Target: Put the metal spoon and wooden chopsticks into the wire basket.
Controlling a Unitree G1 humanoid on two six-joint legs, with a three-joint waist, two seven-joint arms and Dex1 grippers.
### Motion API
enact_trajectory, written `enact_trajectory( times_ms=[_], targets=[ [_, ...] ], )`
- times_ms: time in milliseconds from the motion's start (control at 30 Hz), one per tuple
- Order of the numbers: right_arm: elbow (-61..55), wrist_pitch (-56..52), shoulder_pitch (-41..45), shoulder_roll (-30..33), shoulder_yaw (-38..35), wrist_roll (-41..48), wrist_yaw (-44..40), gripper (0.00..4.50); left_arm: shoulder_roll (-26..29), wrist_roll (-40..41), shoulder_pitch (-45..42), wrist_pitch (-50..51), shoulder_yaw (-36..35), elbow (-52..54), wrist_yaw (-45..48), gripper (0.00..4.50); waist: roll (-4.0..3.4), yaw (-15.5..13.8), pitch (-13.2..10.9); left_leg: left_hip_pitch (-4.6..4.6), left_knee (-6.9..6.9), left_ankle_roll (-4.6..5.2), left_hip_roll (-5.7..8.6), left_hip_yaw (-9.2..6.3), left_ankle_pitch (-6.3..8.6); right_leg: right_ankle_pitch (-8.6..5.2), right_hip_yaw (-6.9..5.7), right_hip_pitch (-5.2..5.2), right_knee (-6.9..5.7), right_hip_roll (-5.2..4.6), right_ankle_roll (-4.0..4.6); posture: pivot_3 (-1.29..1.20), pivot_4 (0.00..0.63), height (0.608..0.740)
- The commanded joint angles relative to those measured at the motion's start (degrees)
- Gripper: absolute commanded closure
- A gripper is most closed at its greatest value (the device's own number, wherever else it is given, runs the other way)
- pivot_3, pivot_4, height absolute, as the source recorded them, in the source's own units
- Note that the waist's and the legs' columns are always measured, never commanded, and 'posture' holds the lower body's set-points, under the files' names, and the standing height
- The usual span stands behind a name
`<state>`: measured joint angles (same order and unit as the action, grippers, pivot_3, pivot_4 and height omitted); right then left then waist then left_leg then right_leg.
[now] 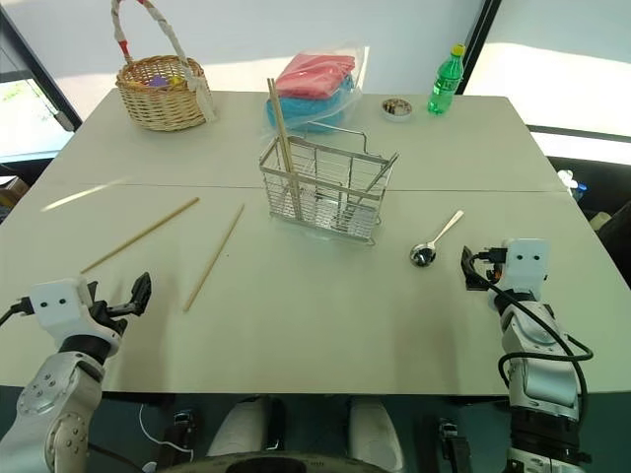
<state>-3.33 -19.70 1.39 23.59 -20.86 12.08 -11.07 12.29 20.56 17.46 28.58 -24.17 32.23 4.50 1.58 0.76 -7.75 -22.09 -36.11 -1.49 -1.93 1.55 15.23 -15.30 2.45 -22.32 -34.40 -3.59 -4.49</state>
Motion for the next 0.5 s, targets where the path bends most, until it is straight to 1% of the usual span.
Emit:
enact_trajectory(
  times_ms=[33, 500],
  targets=[
    [-3.68, -0.18, 0.45, 0.17, -0.70, 0.28, 0.53, 0.06, 0.98, -0.60, 0.07, -0.33, -1.10, 1.13, -0.15, 0.02, 0.00, 0.00, 0.00, 0.00, 0.00, 0.00, 0.00, 0.00, 0.00, 0.00, 0.00, 0.00, 0.01, 0.00, 0.00, 0.00, 0.150, 0.728],
    [-5.18, -2.31, 1.56, 0.41, -0.72, 0.42, 0.92, 0.06, 1.42, -0.76, -0.71, 1.11, -0.64, 1.39, -0.90, 0.02, 0.00, 0.03, 0.00, -0.02, 0.02, 0.00, 0.00, 0.00, 0.00, 0.00, 0.00, -0.02, 0.02, -0.01, 0.00, 0.00, 0.150, 0.728]
  ],
)
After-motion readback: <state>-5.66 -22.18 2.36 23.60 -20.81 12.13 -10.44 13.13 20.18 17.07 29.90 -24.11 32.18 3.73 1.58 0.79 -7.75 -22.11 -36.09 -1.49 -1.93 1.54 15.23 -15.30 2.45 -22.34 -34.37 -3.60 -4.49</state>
